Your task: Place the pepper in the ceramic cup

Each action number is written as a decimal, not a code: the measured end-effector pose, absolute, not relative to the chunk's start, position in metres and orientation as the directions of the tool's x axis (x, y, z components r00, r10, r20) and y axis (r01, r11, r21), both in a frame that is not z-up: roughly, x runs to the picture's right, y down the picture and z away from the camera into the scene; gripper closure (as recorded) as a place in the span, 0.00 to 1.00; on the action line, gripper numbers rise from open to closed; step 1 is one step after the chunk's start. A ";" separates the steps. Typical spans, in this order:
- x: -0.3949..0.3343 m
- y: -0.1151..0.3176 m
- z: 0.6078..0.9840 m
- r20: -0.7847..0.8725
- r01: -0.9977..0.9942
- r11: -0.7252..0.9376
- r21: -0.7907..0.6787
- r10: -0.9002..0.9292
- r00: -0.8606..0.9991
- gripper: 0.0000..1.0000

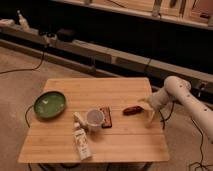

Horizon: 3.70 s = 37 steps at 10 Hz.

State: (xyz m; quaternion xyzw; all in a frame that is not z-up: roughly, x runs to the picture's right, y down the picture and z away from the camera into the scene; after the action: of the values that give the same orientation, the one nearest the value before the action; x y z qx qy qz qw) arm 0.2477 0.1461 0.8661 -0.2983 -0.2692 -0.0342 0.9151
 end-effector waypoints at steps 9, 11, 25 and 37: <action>0.237 0.139 0.886 0.511 0.212 0.810 -0.546 0.121 0.851 0.20; 0.237 0.139 0.886 0.511 0.212 0.810 -0.546 0.121 0.851 0.20; 0.223 0.163 0.902 0.524 0.168 0.799 -0.578 0.205 0.827 0.45; 0.163 0.126 0.847 0.610 0.394 0.761 -0.515 0.002 0.793 1.00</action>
State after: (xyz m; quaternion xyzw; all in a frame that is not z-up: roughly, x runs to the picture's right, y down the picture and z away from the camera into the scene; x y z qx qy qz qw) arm 0.1632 0.1261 0.8468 -0.3277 -0.3026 -0.1104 0.8882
